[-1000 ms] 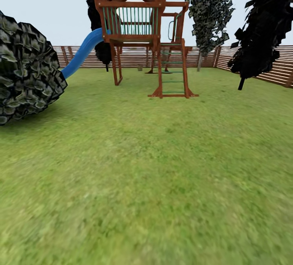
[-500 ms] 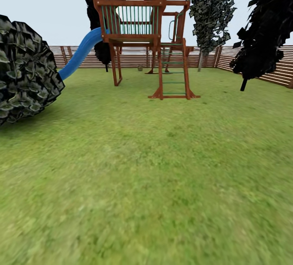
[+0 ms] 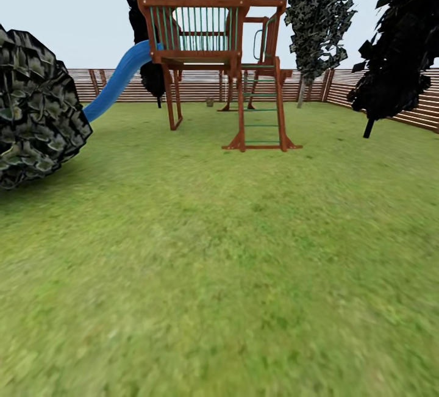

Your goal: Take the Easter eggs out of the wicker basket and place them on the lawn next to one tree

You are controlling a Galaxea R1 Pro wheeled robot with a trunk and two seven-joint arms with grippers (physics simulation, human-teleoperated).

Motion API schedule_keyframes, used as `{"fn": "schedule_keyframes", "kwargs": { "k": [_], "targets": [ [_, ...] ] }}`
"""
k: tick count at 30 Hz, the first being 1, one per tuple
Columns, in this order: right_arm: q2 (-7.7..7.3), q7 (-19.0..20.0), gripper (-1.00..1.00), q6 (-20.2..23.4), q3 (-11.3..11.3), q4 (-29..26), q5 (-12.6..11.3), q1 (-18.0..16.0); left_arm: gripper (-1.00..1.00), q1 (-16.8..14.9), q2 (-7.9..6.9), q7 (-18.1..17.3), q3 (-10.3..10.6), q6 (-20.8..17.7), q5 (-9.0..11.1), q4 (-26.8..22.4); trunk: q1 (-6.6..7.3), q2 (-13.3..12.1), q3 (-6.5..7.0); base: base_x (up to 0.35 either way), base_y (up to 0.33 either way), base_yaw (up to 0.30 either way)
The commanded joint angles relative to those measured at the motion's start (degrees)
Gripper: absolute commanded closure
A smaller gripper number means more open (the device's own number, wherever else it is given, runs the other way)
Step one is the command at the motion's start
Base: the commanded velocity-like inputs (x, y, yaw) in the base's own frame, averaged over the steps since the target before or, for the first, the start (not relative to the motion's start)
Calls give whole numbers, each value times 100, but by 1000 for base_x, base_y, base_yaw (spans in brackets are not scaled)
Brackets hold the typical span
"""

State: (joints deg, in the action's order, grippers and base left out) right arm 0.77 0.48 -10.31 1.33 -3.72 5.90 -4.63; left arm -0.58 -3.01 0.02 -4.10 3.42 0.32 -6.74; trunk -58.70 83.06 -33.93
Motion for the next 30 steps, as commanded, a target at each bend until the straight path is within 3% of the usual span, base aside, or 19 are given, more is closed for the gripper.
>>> {"fn": "schedule_keyframes", "kwargs": {
  "k": [1, 9, 23, 30],
  "targets": [
    [0, -4, -100, -15, 8, 7, 42, -3, -100, -3, 2, -2, -38, 19, 3, 6, -3, 2, -5, 328, 0, 9],
    [17, -33, -100, -19, 6, 7, 41, -3, -100, -3, 2, -2, -38, 19, 3, 6, -3, 2, -5, 328, 0, 211],
    [-1, -31, -100, -17, -1, 2, 34, -3, -100, -3, 2, -2, -38, 19, 3, 6, -3, 2, -5, 327, 0, 19],
    [9, -33, -100, -19, -1, 2, 42, -3, -100, -3, 2, -2, -38, 19, 3, 6, -3, 2, -5, 328, 0, 221]
  ]
}}
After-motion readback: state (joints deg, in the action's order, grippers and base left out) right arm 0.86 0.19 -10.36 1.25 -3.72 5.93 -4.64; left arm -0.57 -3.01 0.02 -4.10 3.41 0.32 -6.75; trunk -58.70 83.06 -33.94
